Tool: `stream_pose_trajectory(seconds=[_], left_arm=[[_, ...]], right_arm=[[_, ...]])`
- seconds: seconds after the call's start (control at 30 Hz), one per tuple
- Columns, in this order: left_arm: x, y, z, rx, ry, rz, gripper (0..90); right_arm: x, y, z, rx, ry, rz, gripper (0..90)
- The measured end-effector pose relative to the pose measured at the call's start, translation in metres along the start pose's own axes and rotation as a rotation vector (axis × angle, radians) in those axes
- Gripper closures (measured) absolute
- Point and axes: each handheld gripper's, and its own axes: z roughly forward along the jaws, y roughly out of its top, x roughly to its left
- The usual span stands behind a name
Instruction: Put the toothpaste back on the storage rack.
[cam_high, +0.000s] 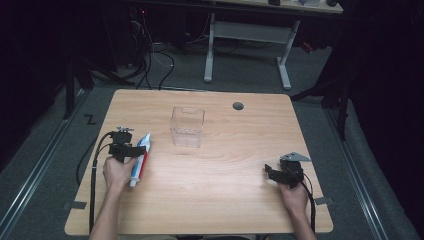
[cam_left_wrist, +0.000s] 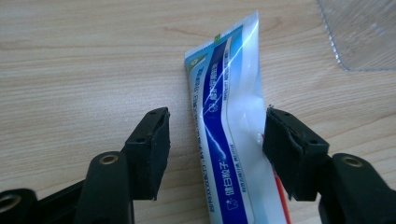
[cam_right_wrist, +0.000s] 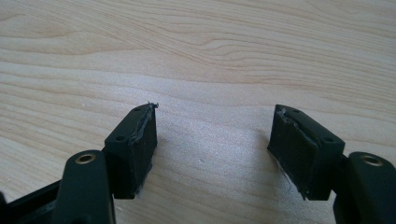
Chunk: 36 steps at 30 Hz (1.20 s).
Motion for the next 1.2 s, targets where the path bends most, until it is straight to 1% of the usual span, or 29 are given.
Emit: stream_pose_trajectory(seconds=[0.03, 0.1, 0.27, 0.33, 0.4, 0.47, 0.57, 0.6, 0.7, 0.87, 1.03, 1.2], left_arm=[[0.0, 0.0, 0.0, -0.001, -0.006, -0.006, 41.4], [0.0, 0.0, 0.001, -0.005, -0.006, -0.005, 41.5], [0.0, 0.0, 0.004, 0.006, -0.035, -0.012, 41.8], [-0.002, 0.0, 0.006, 0.008, -0.032, -0.007, 42.2], [-0.005, -0.001, 0.01, 0.025, -0.029, 0.0, 42.6], [-0.005, -0.001, 0.013, 0.04, -0.032, -0.004, 42.7], [-0.006, -0.001, 0.016, 0.044, -0.033, -0.011, 43.7], [-0.007, -0.001, 0.016, 0.048, -0.029, -0.004, 44.2], [-0.007, -0.001, 0.017, 0.053, -0.028, -0.001, 45.0], [-0.007, -0.001, 0.018, 0.061, -0.035, -0.014, 46.1], [-0.008, 0.0, 0.018, 0.067, -0.027, -0.02, 48.1], [-0.007, 0.001, 0.018, 0.077, -0.038, -0.034, 53.5]], right_arm=[[0.0, 0.0, 0.0, 0.0, 0.0, -0.001, 32.0], [0.0, 0.0, 0.0, 0.0, 0.0, 0.0, 31.9], [0.0, 0.0, 0.0, 0.0, 0.0, 0.0, 31.9], [0.0, 0.0, 0.0, 0.0, 0.0, 0.0, 32.0], [0.0, 0.0, 0.0, 0.0, 0.0, 0.0, 32.0], [0.0, 0.0, 0.0, 0.0, 0.0, -0.001, 31.9], [0.0, 0.0, 0.0, 0.0, 0.0, -0.001, 32.0], [0.0, 0.0, 0.0, 0.0, 0.0, 0.0, 32.0], [0.0, 0.0, 0.0, 0.0, 0.0, -0.001, 31.9], [0.0, 0.0, 0.0, 0.0, 0.0, -0.001, 32.0], [0.0, 0.0, 0.0, -0.001, 0.0, -0.002, 32.0], [0.0, 0.0, 0.0, -0.001, 0.0, -0.004, 32.0]])
